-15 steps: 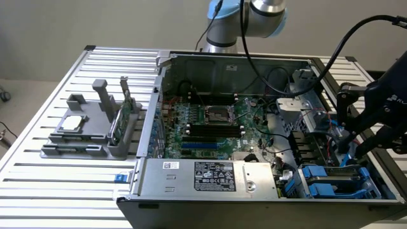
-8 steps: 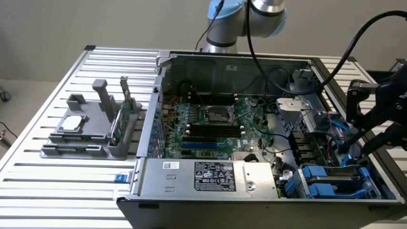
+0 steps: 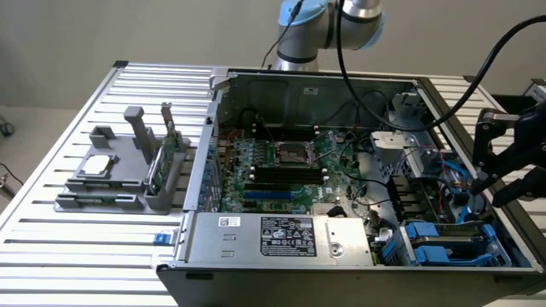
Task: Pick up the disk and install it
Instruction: 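Insert the first disk wire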
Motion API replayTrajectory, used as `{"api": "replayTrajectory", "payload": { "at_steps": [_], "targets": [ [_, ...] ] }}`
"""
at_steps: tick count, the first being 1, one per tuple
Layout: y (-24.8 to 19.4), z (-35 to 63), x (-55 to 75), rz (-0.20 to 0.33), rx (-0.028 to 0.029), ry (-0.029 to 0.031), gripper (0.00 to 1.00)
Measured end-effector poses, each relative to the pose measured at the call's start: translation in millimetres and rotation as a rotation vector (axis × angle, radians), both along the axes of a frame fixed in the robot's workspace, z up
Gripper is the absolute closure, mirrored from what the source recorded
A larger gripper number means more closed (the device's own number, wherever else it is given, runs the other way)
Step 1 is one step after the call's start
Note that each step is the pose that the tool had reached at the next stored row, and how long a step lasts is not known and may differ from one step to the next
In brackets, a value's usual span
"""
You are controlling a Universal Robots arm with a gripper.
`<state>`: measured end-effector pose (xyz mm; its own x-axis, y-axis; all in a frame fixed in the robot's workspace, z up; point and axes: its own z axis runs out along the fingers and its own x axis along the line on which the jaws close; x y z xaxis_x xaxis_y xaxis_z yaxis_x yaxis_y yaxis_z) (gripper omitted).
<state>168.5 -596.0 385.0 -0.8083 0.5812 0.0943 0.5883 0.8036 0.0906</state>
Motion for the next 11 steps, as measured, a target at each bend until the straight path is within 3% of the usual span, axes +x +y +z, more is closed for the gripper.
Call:
{"api": "replayTrajectory", "payload": {
  "at_steps": [11],
  "targets": [
    [-5.0, -9.7, 0.0, -0.082, 0.0074, -0.0001, 0.67]
  ]
}}
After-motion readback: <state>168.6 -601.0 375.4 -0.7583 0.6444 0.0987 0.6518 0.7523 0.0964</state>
